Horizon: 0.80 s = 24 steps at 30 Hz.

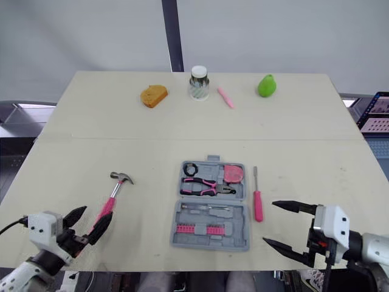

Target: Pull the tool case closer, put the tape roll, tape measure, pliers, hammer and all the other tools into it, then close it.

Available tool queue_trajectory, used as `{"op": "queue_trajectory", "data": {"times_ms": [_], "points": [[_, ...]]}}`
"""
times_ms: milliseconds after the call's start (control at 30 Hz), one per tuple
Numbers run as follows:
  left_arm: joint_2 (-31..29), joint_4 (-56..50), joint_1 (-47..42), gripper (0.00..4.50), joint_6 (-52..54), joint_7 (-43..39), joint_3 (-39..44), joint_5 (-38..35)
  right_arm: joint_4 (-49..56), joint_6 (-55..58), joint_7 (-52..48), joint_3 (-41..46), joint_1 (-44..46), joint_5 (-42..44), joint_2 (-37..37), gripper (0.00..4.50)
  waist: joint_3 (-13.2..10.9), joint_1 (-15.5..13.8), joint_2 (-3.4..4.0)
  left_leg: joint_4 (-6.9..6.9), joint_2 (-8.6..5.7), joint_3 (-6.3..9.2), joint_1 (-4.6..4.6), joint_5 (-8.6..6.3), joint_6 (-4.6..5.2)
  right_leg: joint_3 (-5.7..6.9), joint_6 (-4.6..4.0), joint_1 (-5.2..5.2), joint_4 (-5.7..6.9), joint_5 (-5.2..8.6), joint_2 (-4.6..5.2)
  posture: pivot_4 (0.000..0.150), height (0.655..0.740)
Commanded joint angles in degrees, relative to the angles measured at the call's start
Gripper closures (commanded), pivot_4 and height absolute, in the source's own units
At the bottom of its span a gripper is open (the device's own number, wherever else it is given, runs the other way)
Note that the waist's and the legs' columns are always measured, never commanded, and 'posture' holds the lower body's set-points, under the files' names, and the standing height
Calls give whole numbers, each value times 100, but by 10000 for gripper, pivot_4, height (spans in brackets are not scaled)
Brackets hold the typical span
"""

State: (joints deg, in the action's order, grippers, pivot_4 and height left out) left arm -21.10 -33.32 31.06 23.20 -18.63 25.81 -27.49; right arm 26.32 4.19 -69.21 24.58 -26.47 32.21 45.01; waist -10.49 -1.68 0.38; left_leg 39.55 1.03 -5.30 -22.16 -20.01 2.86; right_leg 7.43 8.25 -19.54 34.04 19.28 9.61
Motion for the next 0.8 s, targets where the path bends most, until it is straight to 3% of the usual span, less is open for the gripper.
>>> {"op": "queue_trajectory", "data": {"times_ms": [33,467,800], "points": [[-113,-65,-158,746,235,187,169,23,215,80,38,-11,-12,90,23,0,0,6,1,0,0,0,0,1,-1,0,0,-1,2,0,0,1500,6950],[-692,870,-1901,746,1444,616,-654,765,210,254,202,47,148,-67,65,0,0,3,0,2,-15,-1,6,21,-7,12,0,-13,49,0,-7,1500,6950],[-620,1615,-2892,746,1856,671,-1179,1055,337,348,467,191,46,-124,45,0,0,6,0,2,-17,-3,7,32,-13,18,0,-20,89,0,-9,1500,6950]]}}
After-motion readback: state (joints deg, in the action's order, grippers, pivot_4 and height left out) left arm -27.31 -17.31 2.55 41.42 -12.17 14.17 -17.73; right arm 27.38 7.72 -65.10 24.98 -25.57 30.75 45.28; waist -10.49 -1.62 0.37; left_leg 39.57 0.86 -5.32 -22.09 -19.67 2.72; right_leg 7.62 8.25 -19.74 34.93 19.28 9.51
